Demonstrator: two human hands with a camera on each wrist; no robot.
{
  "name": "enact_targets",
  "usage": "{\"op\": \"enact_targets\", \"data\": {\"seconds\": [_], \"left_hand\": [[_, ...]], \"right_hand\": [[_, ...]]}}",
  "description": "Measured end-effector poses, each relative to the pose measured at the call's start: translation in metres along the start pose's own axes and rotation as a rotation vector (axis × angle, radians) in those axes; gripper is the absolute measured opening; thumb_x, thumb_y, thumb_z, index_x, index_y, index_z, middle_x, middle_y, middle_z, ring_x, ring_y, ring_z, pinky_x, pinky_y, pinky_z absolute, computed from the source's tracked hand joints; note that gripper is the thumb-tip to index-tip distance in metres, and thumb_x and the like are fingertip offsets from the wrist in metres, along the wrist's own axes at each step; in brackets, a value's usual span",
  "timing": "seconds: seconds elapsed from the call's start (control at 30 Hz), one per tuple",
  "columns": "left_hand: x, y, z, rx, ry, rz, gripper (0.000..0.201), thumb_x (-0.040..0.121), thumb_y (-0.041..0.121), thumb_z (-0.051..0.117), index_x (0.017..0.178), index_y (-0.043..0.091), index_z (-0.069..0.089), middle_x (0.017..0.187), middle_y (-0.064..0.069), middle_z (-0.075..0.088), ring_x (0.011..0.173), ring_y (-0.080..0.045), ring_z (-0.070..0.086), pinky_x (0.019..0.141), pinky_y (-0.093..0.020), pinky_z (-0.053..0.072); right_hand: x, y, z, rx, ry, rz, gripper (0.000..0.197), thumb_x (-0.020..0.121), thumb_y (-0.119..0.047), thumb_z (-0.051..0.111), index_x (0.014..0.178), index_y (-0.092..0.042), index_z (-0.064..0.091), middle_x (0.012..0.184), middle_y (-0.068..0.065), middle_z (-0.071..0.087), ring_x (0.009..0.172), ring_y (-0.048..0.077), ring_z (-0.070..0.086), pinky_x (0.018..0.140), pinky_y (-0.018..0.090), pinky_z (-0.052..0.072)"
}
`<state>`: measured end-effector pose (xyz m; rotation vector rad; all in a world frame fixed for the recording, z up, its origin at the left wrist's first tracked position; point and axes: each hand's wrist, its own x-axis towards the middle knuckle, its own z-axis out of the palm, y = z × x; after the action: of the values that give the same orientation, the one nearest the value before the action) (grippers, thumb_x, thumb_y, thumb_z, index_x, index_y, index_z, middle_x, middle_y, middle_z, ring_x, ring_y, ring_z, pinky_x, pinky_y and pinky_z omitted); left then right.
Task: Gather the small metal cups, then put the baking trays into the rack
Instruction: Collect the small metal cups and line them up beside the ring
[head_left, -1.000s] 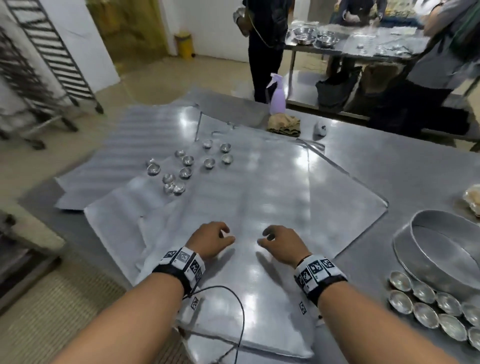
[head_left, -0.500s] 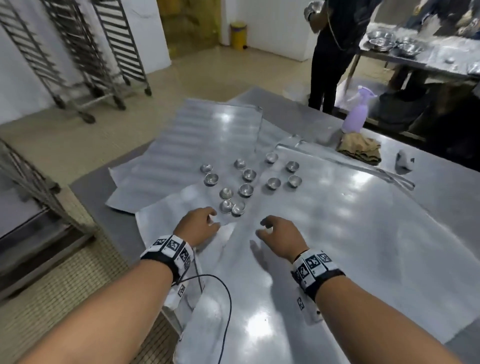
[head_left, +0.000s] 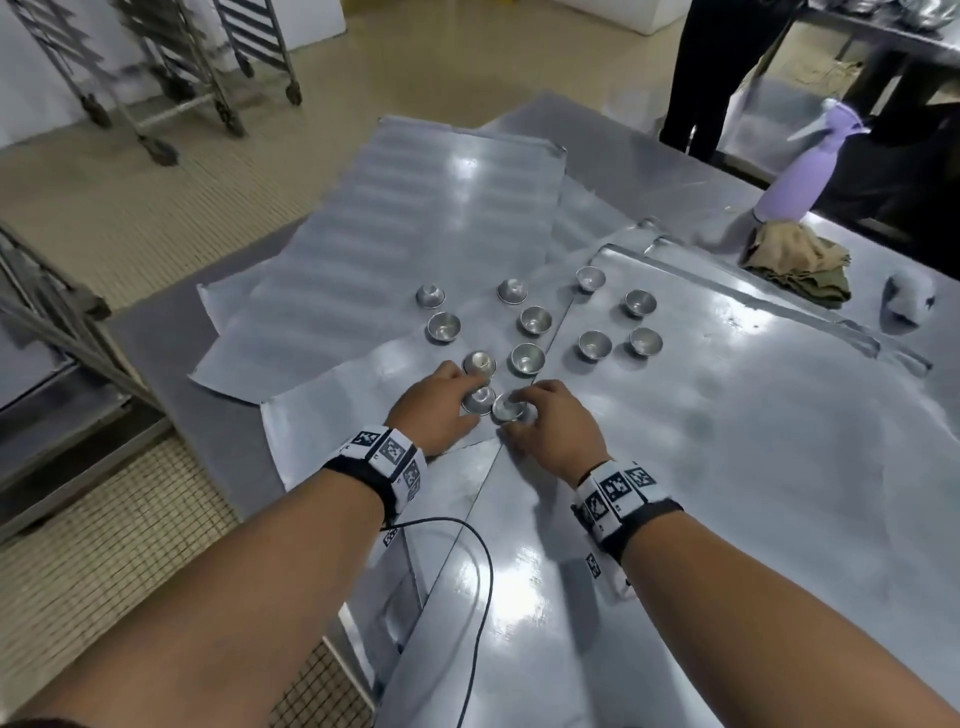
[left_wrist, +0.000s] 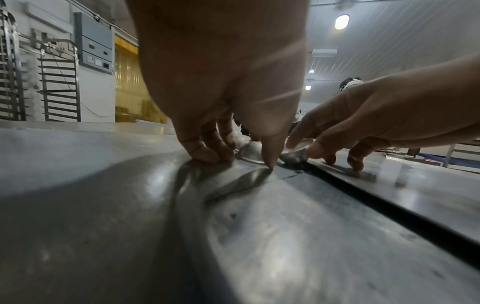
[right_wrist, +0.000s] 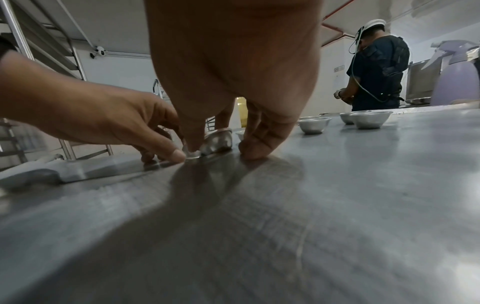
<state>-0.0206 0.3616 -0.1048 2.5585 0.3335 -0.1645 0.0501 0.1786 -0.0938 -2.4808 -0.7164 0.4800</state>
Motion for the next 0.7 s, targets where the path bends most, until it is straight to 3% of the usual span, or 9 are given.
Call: {"op": "enact_targets", "data": {"seconds": [0.1, 0.17, 0.3, 0.37, 0.43, 0.5, 0.57, 0.63, 0.7], "left_hand": [[0.0, -0.003, 0.001, 0.0, 0.024, 0.016, 0.029, 0.085, 0.037, 0.066, 0.11, 0.029, 0.055, 0.112, 0.004, 0.053, 0.091, -0.025, 0.06, 0.076, -0.033, 0.045], [-0.003, -0.005, 0.0, 0.017, 0.041, 0.026, 0.023, 0.085, 0.038, 0.066, 0.095, 0.026, 0.049, 0.102, 0.006, 0.054, 0.085, -0.024, 0.057, 0.069, -0.032, 0.039], [-0.011, -0.008, -0.004, 0.006, 0.071, 0.013, 0.018, 0.089, 0.033, 0.061, 0.095, 0.023, 0.048, 0.094, 0.004, 0.058, 0.081, -0.025, 0.056, 0.066, -0.032, 0.038], [-0.013, -0.012, -0.003, 0.016, 0.049, 0.015, 0.025, 0.09, 0.034, 0.06, 0.112, 0.024, 0.054, 0.11, 0.002, 0.059, 0.091, -0.026, 0.06, 0.073, -0.032, 0.042], [-0.016, -0.017, -0.001, 0.029, 0.004, 0.005, 0.037, 0.093, 0.037, 0.058, 0.128, 0.025, 0.058, 0.122, 0.003, 0.052, 0.097, -0.025, 0.06, 0.082, -0.031, 0.045], [-0.019, -0.019, 0.002, 0.033, -0.005, 0.004, 0.033, 0.096, 0.038, 0.055, 0.123, 0.022, 0.063, 0.122, 0.004, 0.048, 0.091, -0.023, 0.059, 0.08, -0.028, 0.043], [-0.023, -0.02, 0.004, 0.021, 0.024, 0.023, 0.026, 0.098, 0.037, 0.054, 0.113, 0.018, 0.064, 0.12, 0.006, 0.048, 0.086, -0.021, 0.059, 0.075, -0.026, 0.039], [-0.027, -0.017, 0.004, 0.014, 0.056, 0.035, 0.021, 0.098, 0.035, 0.052, 0.108, 0.017, 0.059, 0.118, 0.004, 0.054, 0.088, -0.025, 0.06, 0.072, -0.029, 0.038], [-0.031, -0.013, 0.003, 0.015, 0.08, 0.021, 0.022, 0.1, 0.033, 0.049, 0.113, 0.016, 0.055, 0.117, -0.002, 0.059, 0.093, -0.028, 0.06, 0.073, -0.032, 0.04]], "right_hand": [[0.002, 0.0, 0.005, -0.014, 0.048, 0.0, 0.016, 0.083, -0.036, 0.07, 0.092, -0.023, 0.067, 0.121, -0.003, 0.057, 0.096, 0.023, 0.061, 0.079, 0.034, 0.05], [0.002, 0.001, 0.008, -0.029, 0.068, -0.013, 0.017, 0.083, -0.038, 0.07, 0.084, -0.022, 0.062, 0.117, -0.005, 0.058, 0.092, 0.022, 0.06, 0.073, 0.032, 0.046], [0.0, -0.001, 0.011, -0.039, 0.079, -0.051, 0.034, 0.076, -0.052, 0.07, 0.071, -0.025, 0.05, 0.085, -0.01, 0.054, 0.074, 0.017, 0.054, 0.062, 0.032, 0.044], [-0.003, -0.003, 0.012, -0.017, 0.078, -0.046, 0.032, 0.077, -0.05, 0.07, 0.077, -0.023, 0.053, 0.084, -0.009, 0.057, 0.075, 0.018, 0.055, 0.062, 0.032, 0.044], [-0.007, -0.003, 0.011, 0.018, 0.091, -0.041, 0.03, 0.079, -0.045, 0.071, 0.098, -0.025, 0.058, 0.097, -0.006, 0.064, 0.085, 0.02, 0.059, 0.068, 0.031, 0.042], [-0.013, -0.003, 0.009, 0.075, 0.108, -0.034, 0.048, 0.081, -0.041, 0.069, 0.124, -0.029, 0.054, 0.112, -0.002, 0.065, 0.098, 0.023, 0.061, 0.076, 0.032, 0.045], [-0.02, -0.004, 0.009, 0.106, 0.111, -0.008, 0.059, 0.086, -0.039, 0.066, 0.141, -0.027, 0.048, 0.124, 0.002, 0.061, 0.107, 0.025, 0.061, 0.086, 0.035, 0.049], [-0.027, -0.001, 0.012, 0.07, 0.106, 0.005, 0.058, 0.089, -0.041, 0.064, 0.142, -0.023, 0.049, 0.13, 0.003, 0.058, 0.109, 0.027, 0.061, 0.09, 0.037, 0.049], [-0.033, 0.001, 0.014, 0.053, 0.096, 0.012, 0.056, 0.089, -0.043, 0.064, 0.139, -0.021, 0.053, 0.131, 0.003, 0.057, 0.108, 0.027, 0.062, 0.09, 0.037, 0.05]]}}
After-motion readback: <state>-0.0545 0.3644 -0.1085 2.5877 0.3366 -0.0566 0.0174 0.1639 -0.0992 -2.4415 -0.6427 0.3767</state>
